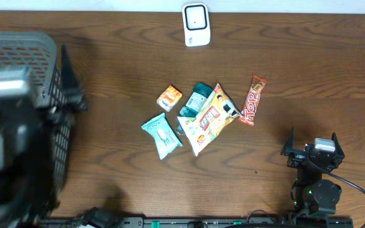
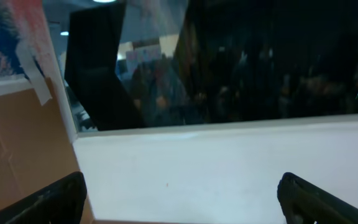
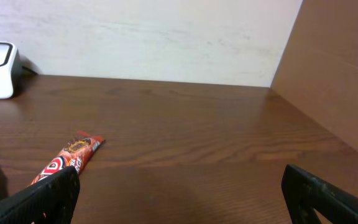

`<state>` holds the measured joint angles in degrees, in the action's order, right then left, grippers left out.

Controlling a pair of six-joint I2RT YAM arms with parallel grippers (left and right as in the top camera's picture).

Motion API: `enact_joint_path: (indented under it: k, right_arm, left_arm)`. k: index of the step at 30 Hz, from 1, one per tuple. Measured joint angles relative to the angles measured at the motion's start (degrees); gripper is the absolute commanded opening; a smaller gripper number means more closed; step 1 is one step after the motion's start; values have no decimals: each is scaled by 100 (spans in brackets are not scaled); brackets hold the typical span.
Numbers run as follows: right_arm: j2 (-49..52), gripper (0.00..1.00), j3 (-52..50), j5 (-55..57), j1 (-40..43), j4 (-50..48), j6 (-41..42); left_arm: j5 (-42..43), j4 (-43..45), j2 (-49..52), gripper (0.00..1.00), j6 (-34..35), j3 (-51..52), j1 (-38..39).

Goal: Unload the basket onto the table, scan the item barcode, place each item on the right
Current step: 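Return the left arm to rest and raise the right gripper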

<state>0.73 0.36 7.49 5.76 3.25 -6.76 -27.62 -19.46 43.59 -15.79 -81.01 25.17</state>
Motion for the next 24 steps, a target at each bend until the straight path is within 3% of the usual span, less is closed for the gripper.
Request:
enact_joint_path:
  k: [11, 14, 20, 24]
  right_arm:
    - [0, 99, 0, -140, 0, 24, 107]
    - [2, 99, 0, -800, 0, 39, 992]
    - [4, 99, 0, -2924, 0, -87, 3877]
    - [7, 99, 0, -4002, 0, -98, 4819]
  left_arm:
    - [1340, -162, -1290, 98, 752, 540, 0]
    - [1578, -284, -1451, 98, 887, 549, -33]
    - [2138, -525, -1860, 98, 1158, 562, -706]
    - [2813, -721, -2229, 98, 1497, 564, -1495]
